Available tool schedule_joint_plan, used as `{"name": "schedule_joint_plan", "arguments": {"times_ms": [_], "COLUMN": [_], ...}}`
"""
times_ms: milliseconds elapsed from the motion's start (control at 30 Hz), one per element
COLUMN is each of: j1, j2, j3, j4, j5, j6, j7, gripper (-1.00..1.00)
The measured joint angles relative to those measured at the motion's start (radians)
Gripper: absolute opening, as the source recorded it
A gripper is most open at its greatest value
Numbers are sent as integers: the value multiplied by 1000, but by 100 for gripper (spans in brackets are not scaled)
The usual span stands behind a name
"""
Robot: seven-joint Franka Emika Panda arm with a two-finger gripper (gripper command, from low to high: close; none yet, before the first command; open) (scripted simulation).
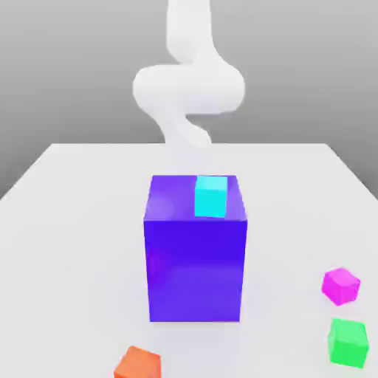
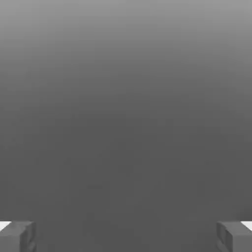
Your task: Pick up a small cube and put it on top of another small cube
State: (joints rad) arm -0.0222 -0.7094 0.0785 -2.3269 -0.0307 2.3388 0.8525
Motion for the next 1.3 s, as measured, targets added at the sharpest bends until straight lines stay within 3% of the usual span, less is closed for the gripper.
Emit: {"name": "schedule_joint_plan", "arguments": {"times_ms": [333, 600, 833, 933, 1133, 1167, 1300], "j1": [-37, 23, 127, 172, 324, 343, 343], "j2": [369, 661, 877, 953, 1100, 1116, 1117], "j3": [279, 421, 490, 463, 278, 254, 255], "j4": [-108, -193, -276, -276, -234, -229, -229], "j5": [-174, -315, -305, -349, -530, -551, -551], "j6": [156, 277, 406, 459, 557, 568, 570], "j7": [249, 448, 526, 574, 715, 730, 731], "gripper": [0, 0, 0, 0, 0, -100, -100]}}
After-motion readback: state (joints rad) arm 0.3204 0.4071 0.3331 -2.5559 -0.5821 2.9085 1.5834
